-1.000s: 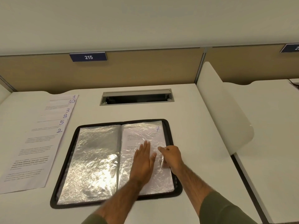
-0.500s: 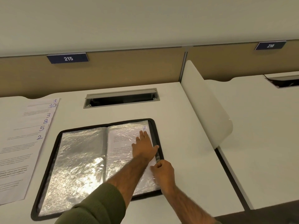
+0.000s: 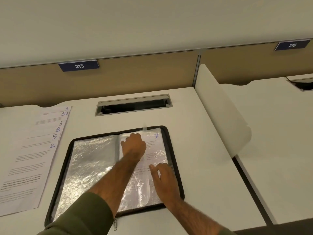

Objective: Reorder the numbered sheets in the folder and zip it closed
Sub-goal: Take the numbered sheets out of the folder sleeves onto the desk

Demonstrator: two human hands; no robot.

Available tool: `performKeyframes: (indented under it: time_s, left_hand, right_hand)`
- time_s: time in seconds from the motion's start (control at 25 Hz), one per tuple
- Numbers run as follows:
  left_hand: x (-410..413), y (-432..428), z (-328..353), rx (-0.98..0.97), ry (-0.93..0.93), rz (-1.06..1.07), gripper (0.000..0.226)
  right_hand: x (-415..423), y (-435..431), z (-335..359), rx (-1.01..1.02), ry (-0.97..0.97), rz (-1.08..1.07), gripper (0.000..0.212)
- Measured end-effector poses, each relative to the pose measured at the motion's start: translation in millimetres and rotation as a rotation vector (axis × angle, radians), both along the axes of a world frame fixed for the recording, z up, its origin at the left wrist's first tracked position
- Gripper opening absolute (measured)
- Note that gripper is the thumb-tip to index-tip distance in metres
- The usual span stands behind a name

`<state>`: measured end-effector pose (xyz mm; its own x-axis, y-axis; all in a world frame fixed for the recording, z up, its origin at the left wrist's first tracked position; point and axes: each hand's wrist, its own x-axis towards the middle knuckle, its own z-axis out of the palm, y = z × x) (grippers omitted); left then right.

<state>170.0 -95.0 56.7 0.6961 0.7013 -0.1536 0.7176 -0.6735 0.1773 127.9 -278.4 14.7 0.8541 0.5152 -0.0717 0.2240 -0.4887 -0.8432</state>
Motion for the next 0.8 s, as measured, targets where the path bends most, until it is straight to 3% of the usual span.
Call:
performKeyframes:
  time_s: [0.12, 0.2, 0.28, 0.56, 0.8]
  left_hand:
    - [-34, 45, 6, 0.003, 0.028, 0.041, 0.024]
    - [-63, 72, 7, -0.019, 0.021, 0.109, 0.026]
    - [-93, 98, 7, -0.046, 0.016, 0.184, 0.028]
    - [-181, 168, -12, -0.138, 0.036, 0.4, 0.037]
    - [-212, 197, -27, -0.1, 0.097, 0.423, 0.025]
  right_hand:
    - [20, 0, -16, -0.105, -0.278, 0.065, 0.066]
    - [32, 5, -24, -0.334, -0.402, 0.193, 0.084]
    - [39, 10, -29, -0.496, -0.469, 0.258, 0.087]
    - [41, 30, -42, -0.722, -0.504, 0.371, 0.08]
    - [38, 38, -46, -0.824, -0.486, 0.388, 0.086]
